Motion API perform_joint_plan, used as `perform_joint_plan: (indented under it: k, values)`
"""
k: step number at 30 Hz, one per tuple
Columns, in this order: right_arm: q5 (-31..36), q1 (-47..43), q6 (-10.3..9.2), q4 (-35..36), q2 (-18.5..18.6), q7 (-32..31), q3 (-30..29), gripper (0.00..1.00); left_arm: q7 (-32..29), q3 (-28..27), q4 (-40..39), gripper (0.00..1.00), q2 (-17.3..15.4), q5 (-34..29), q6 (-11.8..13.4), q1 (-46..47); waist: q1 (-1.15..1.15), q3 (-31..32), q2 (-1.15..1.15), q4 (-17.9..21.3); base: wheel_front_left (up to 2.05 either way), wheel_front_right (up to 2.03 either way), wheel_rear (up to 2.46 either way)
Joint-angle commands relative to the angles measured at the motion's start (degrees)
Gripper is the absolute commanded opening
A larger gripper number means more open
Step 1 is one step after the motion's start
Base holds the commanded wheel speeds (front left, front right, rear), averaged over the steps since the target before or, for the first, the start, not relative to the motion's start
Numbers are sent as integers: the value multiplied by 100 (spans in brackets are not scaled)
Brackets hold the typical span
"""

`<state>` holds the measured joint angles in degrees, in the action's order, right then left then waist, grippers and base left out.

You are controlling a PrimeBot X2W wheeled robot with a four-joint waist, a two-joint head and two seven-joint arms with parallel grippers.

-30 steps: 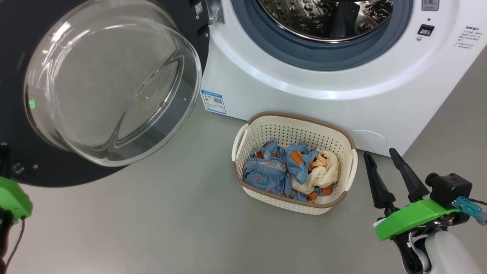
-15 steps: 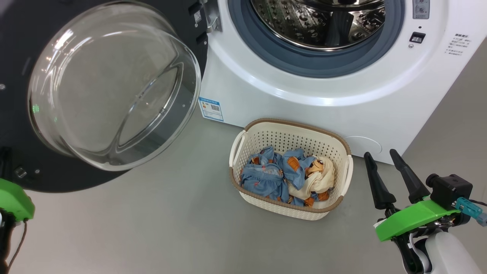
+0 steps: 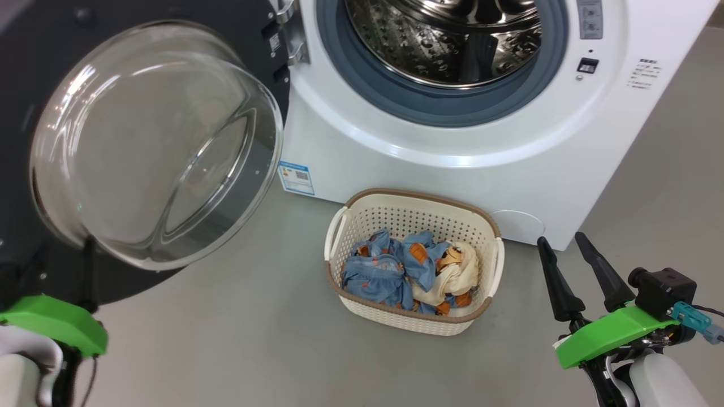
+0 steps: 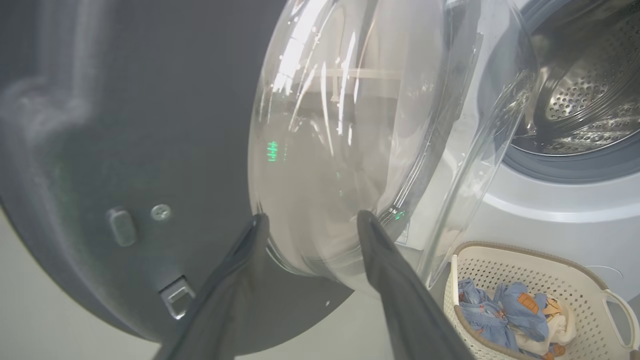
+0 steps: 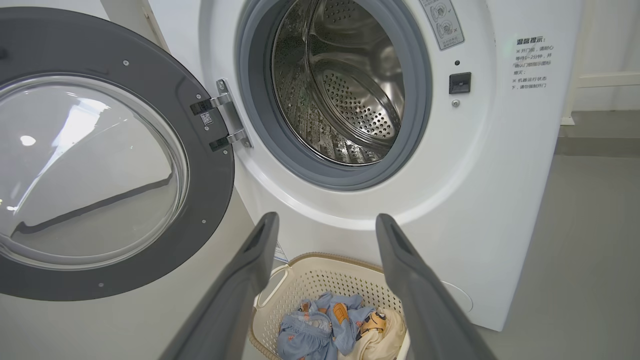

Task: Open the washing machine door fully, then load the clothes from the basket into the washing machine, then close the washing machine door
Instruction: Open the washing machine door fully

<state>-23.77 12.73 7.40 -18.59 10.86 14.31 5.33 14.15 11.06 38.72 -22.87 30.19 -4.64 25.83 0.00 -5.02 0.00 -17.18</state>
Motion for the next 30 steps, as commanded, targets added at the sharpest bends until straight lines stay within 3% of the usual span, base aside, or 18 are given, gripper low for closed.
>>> perform_joint_plan:
  k: [1, 10, 18, 26, 30]
  values:
    - [16, -8, 9, 146, 39, 69, 164, 100, 63, -218, -288, 100, -228, 31, 70, -12, 0, 76, 0, 113, 0, 0, 0]
    - [13, -57, 9, 222, 84, 69, 293, 100, 73, -245, -1741, 100, 136, 125, 457, -873, 0, 180, 0, 609, 0, 0, 0]
    - [18, 58, 9, 309, 150, 69, 439, 100, 80, -315, -2388, 100, 457, 201, 665, -1340, 0, 190, 0, 1208, 0, 0, 0]
    - [11, 82, 9, 357, 228, 69, 449, 100, 84, -367, -2737, 100, 703, 65, 752, -1623, 0, 236, 0, 1664, 0, 0, 0]
    - [13, 102, 9, 381, 266, 69, 455, 100, 84, -400, -2891, 100, 801, 46, 680, -1738, 0, 204, 0, 1833, 0, 0, 0]
